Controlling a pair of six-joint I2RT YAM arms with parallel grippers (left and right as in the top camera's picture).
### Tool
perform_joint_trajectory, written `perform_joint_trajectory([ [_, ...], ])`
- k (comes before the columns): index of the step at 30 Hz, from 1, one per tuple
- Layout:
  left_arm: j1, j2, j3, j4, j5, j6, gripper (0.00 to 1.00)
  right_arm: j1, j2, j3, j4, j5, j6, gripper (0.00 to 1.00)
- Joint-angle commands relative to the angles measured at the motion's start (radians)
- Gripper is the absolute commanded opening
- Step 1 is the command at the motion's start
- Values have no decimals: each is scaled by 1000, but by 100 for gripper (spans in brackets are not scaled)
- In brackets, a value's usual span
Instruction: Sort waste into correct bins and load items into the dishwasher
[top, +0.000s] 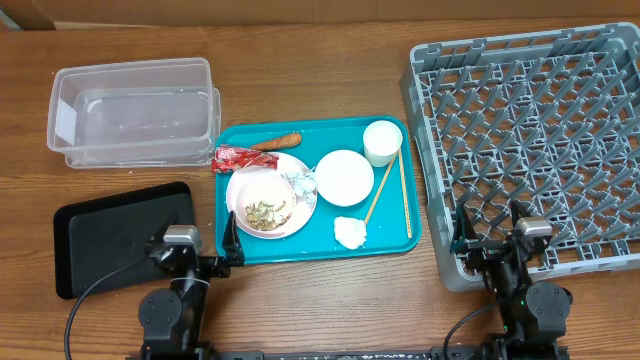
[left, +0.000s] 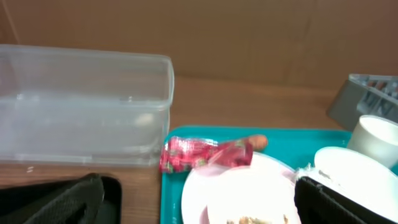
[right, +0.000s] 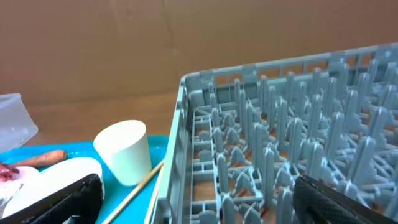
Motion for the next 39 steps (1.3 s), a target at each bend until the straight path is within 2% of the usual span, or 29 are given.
perform_joint_trajectory([
  [1, 10, 10, 91, -75, -23, -26, 100, -2, 6, 126, -54, 2, 19, 100],
  [5, 10, 105, 222, -170, -25, -27, 100, -2, 89, 264, -173, 13, 19, 100],
  [11, 10, 409, 489, -324, 15, -25, 100, -2, 323, 522, -378, 13, 19, 100],
  [14, 10, 583, 657, -459, 51, -25, 100, -2, 458, 653, -498, 13, 18, 100],
  [18, 10, 812, 912, -715, 104, -26, 100, -2, 646, 835, -669, 12, 12, 100],
  [22, 10, 977, 1100, -894, 119, -26, 100, -2, 763, 933, -751, -10, 16, 100],
  [25, 10, 1051, 1136, -890, 156, -35, 100, -2, 801, 944, -742, -60, 16, 100],
  [28, 9, 1110, 1136, -800, 226, -56, 100, -2, 817, 944, -739, -77, 15, 100],
  [33, -6, 1229, 1136, -670, 242, -214, 100, -2, 820, 944, -739, -77, 15, 100],
  [36, -56, 1318, 1137, -594, 188, -224, 100, -2, 821, 944, -737, -77, 16, 100],
  [39, -128, 1415, 1137, -530, 75, -204, 100, -2, 821, 944, -732, -77, 16, 100],
])
